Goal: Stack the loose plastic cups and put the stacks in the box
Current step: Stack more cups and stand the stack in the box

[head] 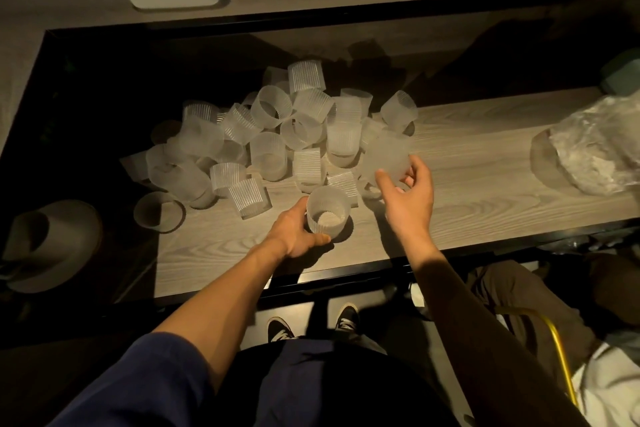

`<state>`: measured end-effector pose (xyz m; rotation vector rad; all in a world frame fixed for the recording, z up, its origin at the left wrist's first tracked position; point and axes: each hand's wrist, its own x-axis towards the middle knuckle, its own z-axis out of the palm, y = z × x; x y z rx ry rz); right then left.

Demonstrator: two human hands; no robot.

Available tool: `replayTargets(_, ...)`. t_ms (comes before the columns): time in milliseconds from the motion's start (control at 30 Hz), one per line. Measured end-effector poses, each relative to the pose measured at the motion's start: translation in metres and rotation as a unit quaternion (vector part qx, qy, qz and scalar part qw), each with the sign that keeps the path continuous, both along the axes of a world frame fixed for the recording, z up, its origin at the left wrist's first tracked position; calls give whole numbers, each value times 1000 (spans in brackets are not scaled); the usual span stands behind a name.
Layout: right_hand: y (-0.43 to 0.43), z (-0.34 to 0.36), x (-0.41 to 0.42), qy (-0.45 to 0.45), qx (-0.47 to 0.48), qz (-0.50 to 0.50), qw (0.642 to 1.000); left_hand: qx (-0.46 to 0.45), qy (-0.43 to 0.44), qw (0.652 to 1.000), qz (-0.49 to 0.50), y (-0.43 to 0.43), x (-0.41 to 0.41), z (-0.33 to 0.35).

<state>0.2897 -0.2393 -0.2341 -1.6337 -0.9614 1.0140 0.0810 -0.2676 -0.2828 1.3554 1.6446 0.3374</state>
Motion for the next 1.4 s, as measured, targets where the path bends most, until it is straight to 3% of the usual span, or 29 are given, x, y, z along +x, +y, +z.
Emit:
replayTargets(100,-13,17,-8,-31,47,113,992,-1,-6,1000,3,0,-1,-2)
replayTargets(233,-20,19,-21,-205,96,327,918,1,-5,1000,2,-1,0,-3)
replayTargets(567,-17,15,-15,-310,109,367,870,10,-17,1000,0,-1,0,-2)
replayTargets(700,-18,11,-21,-387,105,402,824,14,-25,1000,-3,-3,-1,-3)
replayTargets(800,-17,8,-21,-425,33,434,794,18,-33,999,1,-2,-1,-4)
replayTargets(900,-13,2,-8,-349,-8,442,826,20,-32,999,7,-2,-1,-5)
replayTargets(967,-10,-6,1,-281,-21,387,878,15,-36,999,12,-2,-1,-6)
replayTargets(1033,-4,-14,7,-294,-30,293,909,14,-35,999,13,-2,-1,-5)
replayTargets(1100,6,-25,10,-337,-63,223,913,14,-34,999,12,-3,0,-3)
replayTargets(1233,23,-50,13,-365,-170,237,884,16,-31,999,16,-3,0,-2)
replayTargets(1400,24,-65,13,-380,-135,202,893,19,-29,999,11,-3,0,1)
